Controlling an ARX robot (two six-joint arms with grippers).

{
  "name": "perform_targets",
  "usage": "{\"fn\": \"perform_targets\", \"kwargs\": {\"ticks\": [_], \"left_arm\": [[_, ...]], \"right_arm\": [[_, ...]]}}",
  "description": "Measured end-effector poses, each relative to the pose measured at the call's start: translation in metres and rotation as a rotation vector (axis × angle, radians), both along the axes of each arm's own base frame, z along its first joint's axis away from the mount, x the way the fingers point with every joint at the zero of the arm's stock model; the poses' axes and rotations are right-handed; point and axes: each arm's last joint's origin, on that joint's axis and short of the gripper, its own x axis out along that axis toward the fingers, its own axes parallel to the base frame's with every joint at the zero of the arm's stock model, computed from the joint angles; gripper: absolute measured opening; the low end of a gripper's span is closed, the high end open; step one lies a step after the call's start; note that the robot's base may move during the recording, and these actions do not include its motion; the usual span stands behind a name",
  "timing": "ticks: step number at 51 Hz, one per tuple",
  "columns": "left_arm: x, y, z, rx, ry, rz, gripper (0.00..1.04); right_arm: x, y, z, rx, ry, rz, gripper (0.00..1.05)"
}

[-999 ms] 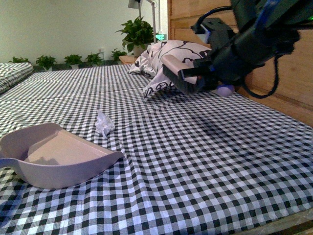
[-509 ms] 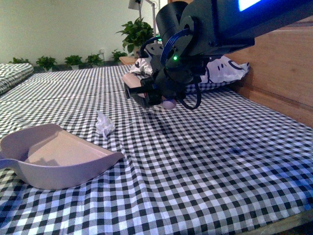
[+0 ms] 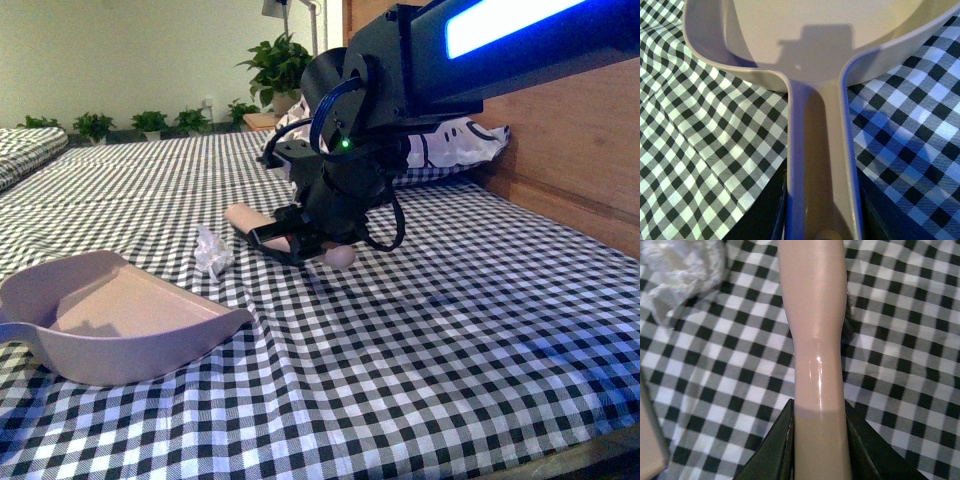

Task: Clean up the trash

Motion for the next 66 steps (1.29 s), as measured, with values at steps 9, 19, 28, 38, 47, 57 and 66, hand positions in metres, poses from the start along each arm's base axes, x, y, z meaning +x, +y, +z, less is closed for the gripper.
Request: {"fn": "perform_targets", "kwargs": {"ticks": [9, 19, 28, 38, 47, 57, 66], "left_arm": [[0.000, 0.000, 0.000, 0.000, 0.000, 0.000, 0.28], [0.000, 0.000, 0.000, 0.000, 0.000, -0.001, 0.28], [0.000, 0.000, 0.000, 0.001, 0.000, -0.002, 0.28], [0.000, 0.000, 0.000, 0.001, -0.001, -0.002, 0.28], [0.007, 0.003, 0.016, -0.238, -0.229, 0.168, 0.28], [-0.005, 0.006, 0.054, -0.433, -0.296, 0.409, 0.28], [-0.028, -0.006, 0.091, -0.480, -0.377, 0.526, 0.28]], "right_arm": [[-0.021, 0.003, 0.004, 0.130, 0.159, 0.241, 0.22], [-0.037, -0.010, 0.051, 0.252, 0.180, 0.387, 0.22], [-0.008, -0.046, 0.067, 0.180, 0.000, 0.150, 0.22], [0.005, -0.094, 0.070, 0.214, -0.056, -0.052, 0.22], [-0.020, -0.164, 0.113, 0.350, -0.096, -0.138, 0.22], [-0.074, -0.234, 0.164, 0.458, -0.156, -0.187, 0.22], [-0.137, -0.266, 0.196, 0.575, -0.167, -0.145, 0.22]]}}
